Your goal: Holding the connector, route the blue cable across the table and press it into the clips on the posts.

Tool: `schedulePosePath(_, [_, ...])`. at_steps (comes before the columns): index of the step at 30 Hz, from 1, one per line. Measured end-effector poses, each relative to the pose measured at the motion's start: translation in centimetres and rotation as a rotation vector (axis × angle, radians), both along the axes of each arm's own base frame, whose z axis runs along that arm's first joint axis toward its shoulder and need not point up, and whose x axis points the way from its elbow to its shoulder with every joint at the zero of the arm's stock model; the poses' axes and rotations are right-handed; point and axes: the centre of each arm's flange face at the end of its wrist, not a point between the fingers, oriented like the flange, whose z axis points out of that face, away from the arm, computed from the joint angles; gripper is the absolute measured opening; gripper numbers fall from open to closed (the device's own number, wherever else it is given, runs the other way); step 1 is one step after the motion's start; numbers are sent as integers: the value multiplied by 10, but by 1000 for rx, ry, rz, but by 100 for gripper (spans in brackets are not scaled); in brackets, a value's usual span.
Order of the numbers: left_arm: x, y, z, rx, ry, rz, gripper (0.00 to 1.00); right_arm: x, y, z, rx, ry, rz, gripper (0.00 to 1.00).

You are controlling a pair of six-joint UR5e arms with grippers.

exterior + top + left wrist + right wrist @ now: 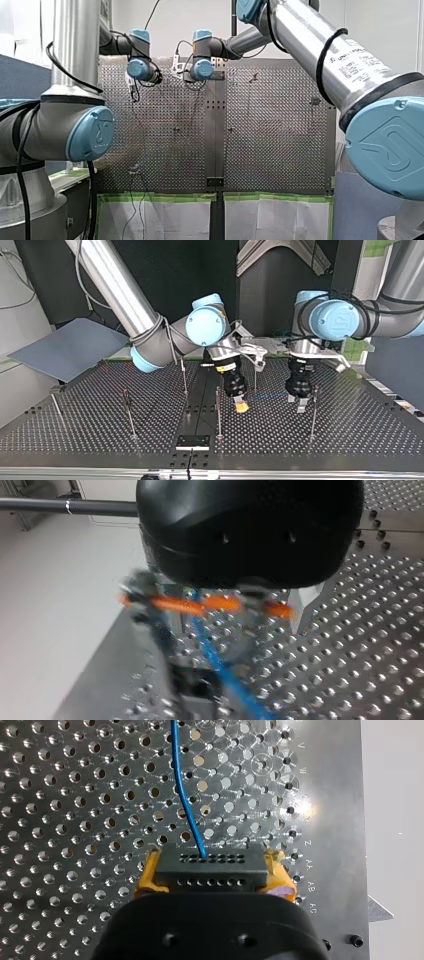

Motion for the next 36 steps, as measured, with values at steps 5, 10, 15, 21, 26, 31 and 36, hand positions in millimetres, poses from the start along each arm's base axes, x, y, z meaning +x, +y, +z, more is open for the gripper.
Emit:
schedulePosePath(5, [8,0,-14,8,24,4,100,0,0,-1,1,1,1,0])
schedulePosePath(10, [10,2,-18,11,32,17,77,0,0,-1,1,2,2,0])
schedulePosePath(15, [10,2,-18,24,31,23,17,0,0,-1,2,3,3,0])
schedulePosePath(21, [9,2,-18,43,35,43,0,1,1,-2,4,5,3,0])
schedulePosePath(26, [7,2,-19,53,50,53,0,1,3,-2,9,9,5,0])
schedulePosePath(31, [-2,0,-23,80,84,72,0,1,6,-5,21,20,7,0])
schedulePosePath(36, [-21,0,-25,88,108,101,0,0,11,-12,42,41,9,0])
